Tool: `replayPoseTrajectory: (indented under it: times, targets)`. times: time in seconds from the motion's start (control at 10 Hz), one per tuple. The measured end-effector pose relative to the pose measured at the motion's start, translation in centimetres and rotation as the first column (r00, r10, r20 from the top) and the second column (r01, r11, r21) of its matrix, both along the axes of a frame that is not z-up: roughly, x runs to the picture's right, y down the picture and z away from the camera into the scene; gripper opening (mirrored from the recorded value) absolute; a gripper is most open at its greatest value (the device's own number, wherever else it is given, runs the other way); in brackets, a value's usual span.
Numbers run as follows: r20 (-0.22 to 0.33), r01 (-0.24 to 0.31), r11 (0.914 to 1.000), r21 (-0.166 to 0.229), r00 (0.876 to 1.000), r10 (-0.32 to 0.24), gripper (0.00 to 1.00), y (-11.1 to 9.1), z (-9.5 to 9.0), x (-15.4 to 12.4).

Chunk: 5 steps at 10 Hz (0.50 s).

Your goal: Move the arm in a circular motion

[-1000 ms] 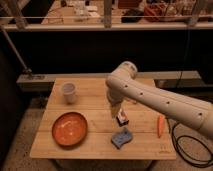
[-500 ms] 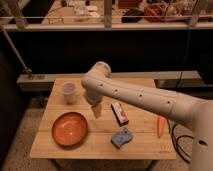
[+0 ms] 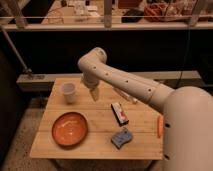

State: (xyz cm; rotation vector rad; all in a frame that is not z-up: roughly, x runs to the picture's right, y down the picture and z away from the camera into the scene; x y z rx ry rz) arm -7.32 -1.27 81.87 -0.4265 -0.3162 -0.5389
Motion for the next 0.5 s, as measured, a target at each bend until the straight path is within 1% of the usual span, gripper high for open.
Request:
replayPoseTrajectory:
  times: [0.2,0.3,0.4,0.5]
  targets:
    - [-0.019,-0.036,0.9991,0.021,0.999,0.037,0.8,-4.2,2.4,1.4]
    - [-0.052,-0.073,0.997,0.025,0.996,0.075,0.8,-6.0,3.6,3.0]
    - [-0.071,-0.097,0.9951,0.021,0.993,0.098,0.8,-6.7,4.4,4.4]
    - [-0.075,-0.106,0.9943,0.014,0.991,0.107,0.8,-7.3,5.1,6.3]
